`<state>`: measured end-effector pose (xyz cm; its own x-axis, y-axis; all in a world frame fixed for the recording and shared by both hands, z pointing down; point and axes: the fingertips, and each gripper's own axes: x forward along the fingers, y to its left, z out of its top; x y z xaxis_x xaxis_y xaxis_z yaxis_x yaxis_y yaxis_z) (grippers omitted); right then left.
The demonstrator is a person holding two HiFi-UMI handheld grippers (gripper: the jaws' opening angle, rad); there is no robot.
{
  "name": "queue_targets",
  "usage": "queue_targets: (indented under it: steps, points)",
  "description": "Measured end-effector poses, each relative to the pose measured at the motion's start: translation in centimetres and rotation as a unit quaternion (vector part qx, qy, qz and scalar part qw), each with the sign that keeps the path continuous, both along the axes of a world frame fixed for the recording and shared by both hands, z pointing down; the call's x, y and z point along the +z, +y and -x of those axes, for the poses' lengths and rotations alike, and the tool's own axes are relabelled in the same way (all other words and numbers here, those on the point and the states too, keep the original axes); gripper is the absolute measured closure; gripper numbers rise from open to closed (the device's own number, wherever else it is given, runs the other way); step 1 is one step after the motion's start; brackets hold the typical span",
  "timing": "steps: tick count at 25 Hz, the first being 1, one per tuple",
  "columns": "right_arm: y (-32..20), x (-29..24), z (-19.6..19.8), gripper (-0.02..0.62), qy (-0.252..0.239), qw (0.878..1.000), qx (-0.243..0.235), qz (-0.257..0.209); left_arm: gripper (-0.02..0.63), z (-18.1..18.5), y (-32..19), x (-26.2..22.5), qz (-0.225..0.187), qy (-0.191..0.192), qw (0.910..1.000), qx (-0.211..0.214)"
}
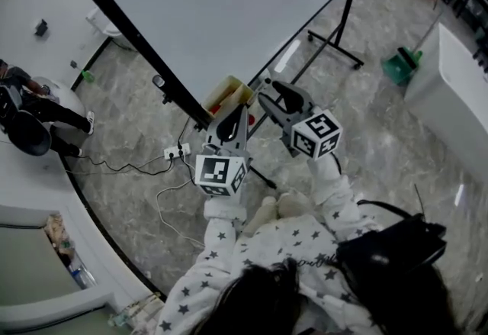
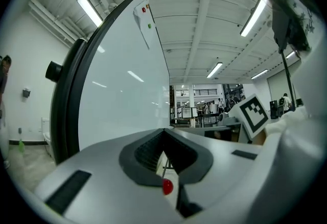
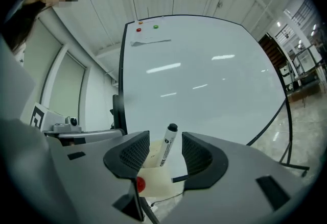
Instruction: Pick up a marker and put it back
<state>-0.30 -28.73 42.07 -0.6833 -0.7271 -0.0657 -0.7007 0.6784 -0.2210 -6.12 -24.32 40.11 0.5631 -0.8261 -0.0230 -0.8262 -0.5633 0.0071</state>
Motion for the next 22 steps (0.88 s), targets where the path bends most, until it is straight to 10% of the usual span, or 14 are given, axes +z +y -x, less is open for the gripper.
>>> queue_targets:
  steps: [22]
  points:
    - [-0.7,-3.3,2.6,0.512,-0.014,0.999,-0.044,0.008,0.604,0.7,0.3,-1.9,0.002,-0.009,1.0000,0.000]
